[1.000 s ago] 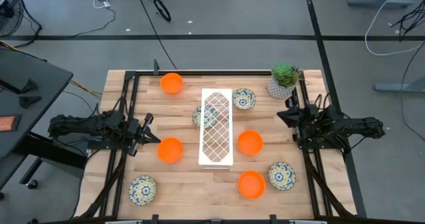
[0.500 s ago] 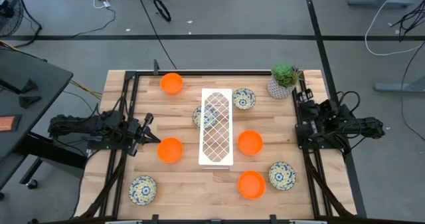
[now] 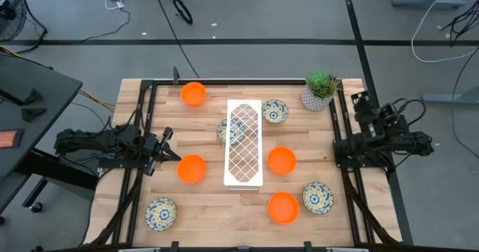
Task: Pick & Place Mini bowls
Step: Put the yellow patterned bowl on the shelf
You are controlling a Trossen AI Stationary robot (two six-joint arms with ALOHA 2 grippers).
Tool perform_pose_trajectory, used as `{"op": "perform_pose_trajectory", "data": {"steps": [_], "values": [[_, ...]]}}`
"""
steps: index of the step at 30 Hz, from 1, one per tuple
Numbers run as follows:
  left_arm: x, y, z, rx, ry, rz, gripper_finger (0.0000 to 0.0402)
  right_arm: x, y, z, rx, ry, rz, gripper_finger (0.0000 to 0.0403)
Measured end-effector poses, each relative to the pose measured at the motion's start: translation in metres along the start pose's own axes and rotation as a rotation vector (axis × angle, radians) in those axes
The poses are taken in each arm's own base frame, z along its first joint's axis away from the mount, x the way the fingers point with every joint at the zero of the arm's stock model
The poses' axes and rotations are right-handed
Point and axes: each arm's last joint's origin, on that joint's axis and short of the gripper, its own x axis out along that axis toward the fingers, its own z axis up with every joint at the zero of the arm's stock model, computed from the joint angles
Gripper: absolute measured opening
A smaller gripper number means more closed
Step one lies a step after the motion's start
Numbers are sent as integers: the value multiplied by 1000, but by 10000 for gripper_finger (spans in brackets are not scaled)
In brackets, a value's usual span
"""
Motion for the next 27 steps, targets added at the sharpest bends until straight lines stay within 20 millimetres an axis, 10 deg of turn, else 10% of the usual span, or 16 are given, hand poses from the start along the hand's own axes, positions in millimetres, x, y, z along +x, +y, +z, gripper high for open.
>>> {"op": "perform_pose_trajectory", "data": {"steps": [27], "values": [[0,0,0,0,0,0,14,140,36,103,-124,379,-44,0]]}}
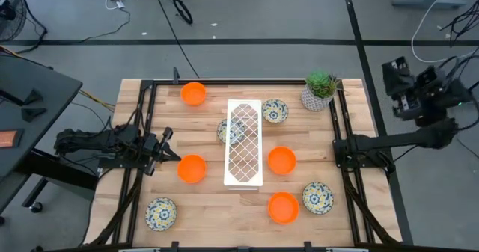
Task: Pick & Place Mini bowls
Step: Put the yellow patterned bowl on the shelf
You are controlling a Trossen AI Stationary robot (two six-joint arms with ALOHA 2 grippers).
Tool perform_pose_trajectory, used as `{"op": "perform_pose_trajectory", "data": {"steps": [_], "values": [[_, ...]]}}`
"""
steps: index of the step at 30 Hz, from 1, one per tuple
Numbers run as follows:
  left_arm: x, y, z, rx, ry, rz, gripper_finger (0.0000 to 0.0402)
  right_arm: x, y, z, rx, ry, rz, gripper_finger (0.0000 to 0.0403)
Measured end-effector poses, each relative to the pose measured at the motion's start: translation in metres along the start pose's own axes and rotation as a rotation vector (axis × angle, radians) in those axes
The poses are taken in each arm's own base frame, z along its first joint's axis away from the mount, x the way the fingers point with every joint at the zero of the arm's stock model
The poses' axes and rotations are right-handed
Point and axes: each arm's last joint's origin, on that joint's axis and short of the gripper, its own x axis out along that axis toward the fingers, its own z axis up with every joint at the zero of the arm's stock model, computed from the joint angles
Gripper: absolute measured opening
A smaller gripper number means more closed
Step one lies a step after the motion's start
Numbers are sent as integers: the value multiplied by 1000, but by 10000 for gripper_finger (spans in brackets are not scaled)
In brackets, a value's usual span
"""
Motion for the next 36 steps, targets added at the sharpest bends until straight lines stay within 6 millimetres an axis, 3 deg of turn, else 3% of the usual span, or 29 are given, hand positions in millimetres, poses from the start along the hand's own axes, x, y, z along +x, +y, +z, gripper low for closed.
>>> {"op": "perform_pose_trajectory", "data": {"steps": [15,22,36], "values": [[0,0,0,0,0,0,14,51,14,41,-15,237,-9,0],[0,0,0,0,0,0,14,69,19,47,-40,338,-13,0],[0,0,0,0,0,0,14,93,25,52,-39,350,-15,0]]}}
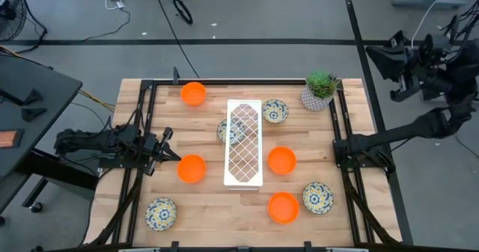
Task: Pick & Place Mini bowls
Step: Put the yellow patterned bowl on the shelf
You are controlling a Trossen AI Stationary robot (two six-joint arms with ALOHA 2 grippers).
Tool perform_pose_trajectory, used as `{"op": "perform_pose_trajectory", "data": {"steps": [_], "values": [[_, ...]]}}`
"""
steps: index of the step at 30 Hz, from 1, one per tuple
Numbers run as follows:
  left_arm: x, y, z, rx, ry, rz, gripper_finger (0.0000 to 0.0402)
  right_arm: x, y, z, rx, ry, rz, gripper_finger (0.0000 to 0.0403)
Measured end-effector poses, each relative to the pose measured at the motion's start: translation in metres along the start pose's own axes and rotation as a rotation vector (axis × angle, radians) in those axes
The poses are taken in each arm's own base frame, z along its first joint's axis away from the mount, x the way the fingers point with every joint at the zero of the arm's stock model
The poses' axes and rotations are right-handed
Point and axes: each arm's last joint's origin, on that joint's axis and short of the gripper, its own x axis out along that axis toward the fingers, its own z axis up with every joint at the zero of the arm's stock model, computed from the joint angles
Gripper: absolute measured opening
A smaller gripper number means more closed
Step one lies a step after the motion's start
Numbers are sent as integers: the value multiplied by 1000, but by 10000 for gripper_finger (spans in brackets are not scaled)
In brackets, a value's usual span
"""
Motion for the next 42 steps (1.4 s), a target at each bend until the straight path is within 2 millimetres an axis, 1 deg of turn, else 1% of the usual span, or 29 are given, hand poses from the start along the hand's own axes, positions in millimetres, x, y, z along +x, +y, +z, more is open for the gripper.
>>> {"op": "perform_pose_trajectory", "data": {"steps": [11,30,42], "values": [[0,0,0,0,0,0,14,8,2,-3,-37,32,-2,0],[0,0,0,0,0,0,14,8,2,-3,-91,33,10,0],[0,0,0,0,0,0,14,9,3,-9,-152,85,57,0]]}}
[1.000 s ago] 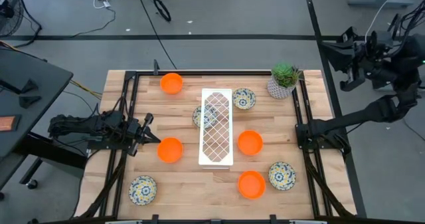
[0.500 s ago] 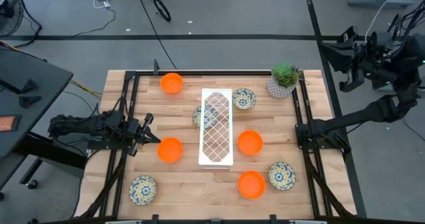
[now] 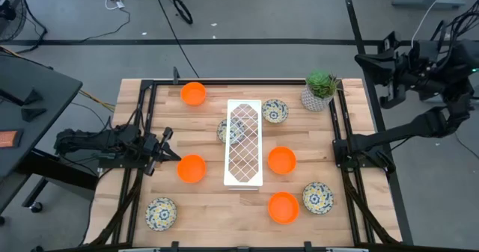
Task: Pick & Place Mini bowls
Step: Put the yellow patterned bowl on the shelf
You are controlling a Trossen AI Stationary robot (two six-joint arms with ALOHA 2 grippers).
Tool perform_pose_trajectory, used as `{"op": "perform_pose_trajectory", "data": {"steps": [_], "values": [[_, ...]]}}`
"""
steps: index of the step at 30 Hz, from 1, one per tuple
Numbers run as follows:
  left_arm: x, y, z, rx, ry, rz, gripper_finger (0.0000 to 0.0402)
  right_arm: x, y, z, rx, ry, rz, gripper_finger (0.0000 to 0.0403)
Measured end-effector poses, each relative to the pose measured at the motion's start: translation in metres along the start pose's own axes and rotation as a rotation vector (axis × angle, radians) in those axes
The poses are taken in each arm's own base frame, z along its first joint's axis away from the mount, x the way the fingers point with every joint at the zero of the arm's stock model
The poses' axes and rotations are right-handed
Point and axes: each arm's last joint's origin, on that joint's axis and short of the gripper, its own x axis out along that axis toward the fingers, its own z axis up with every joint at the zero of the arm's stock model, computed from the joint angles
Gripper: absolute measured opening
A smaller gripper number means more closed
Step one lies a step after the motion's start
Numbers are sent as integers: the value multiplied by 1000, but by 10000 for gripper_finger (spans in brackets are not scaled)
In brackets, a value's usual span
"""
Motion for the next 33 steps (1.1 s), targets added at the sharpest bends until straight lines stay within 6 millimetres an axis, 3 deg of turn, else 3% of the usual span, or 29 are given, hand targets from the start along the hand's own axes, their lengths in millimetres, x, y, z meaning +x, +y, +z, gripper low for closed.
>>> {"op": "perform_pose_trajectory", "data": {"steps": [10,24,33], "values": [[0,0,0,0,0,-1,14,11,2,-9,-77,74,-19,0],[0,0,0,0,0,0,14,48,-7,-52,-256,450,-109,0],[0,0,0,0,0,0,14,68,-21,-77,-355,649,-28,0]]}}
